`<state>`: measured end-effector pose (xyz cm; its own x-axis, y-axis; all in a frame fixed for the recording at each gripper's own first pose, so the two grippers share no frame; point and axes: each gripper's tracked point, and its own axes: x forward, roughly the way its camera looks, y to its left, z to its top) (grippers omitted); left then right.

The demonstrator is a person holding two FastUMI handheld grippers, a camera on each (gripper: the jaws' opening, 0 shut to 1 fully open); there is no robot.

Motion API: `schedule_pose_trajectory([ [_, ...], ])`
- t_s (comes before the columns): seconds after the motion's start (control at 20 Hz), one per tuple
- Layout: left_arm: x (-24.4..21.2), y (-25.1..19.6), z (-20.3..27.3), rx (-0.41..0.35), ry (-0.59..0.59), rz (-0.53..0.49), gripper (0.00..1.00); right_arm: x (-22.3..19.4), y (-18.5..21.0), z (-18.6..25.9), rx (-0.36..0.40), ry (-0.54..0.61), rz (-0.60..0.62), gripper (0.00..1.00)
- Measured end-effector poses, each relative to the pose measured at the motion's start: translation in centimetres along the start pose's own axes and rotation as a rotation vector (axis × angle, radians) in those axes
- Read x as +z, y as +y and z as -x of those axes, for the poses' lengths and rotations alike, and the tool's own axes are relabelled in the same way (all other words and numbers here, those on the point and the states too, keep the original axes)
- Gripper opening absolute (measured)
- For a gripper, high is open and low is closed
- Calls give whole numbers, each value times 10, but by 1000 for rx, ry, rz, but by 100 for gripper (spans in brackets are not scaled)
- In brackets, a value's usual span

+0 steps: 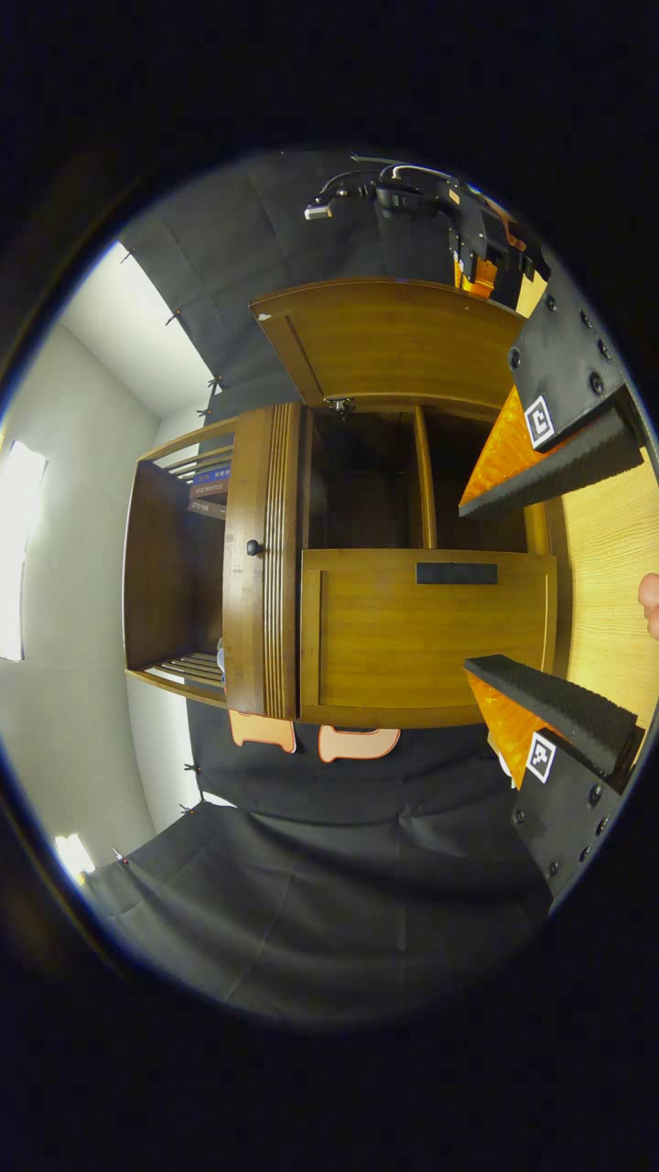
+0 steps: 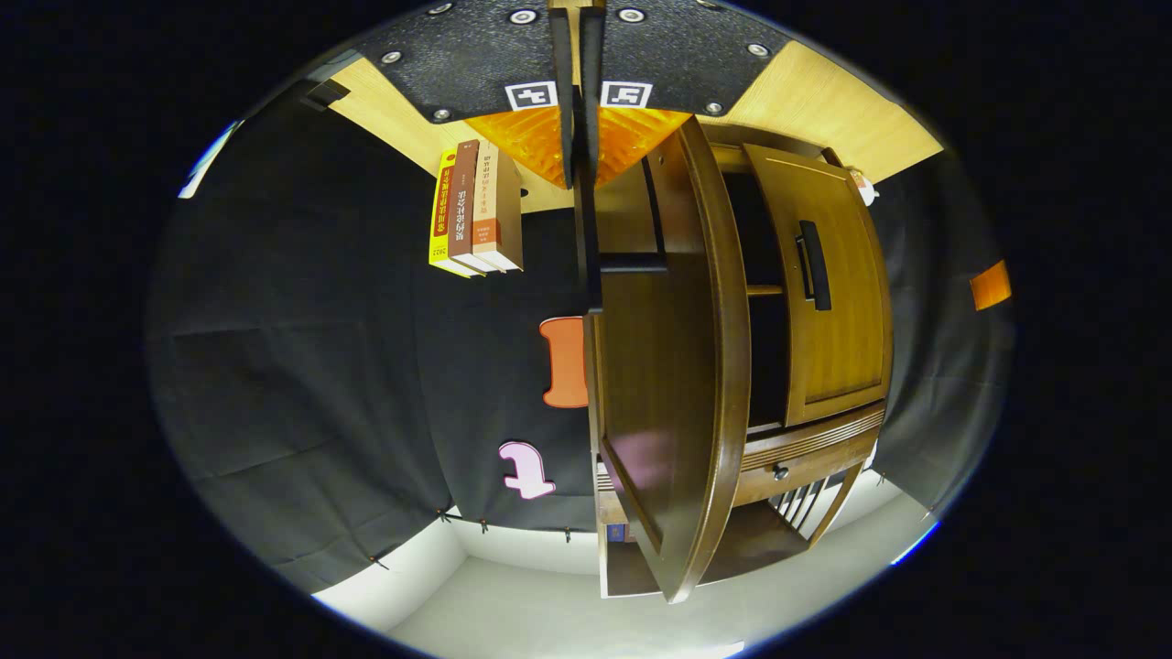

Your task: Open the right door of the double-door shoe cabinet with the right hand, and open the left door with the left hand.

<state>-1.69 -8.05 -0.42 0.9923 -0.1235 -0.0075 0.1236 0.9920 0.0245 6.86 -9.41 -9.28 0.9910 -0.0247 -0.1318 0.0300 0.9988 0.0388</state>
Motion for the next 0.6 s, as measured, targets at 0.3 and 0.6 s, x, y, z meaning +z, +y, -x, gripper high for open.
schedule_pose_trajectory([
  [0.3,-2,0,1,15,7,-8,93,0,-27,-4,95,8,1,3],
  [0.6,-4,4,2,50,11,-9,97,0,-54,-11,203,26,-1,3],
])
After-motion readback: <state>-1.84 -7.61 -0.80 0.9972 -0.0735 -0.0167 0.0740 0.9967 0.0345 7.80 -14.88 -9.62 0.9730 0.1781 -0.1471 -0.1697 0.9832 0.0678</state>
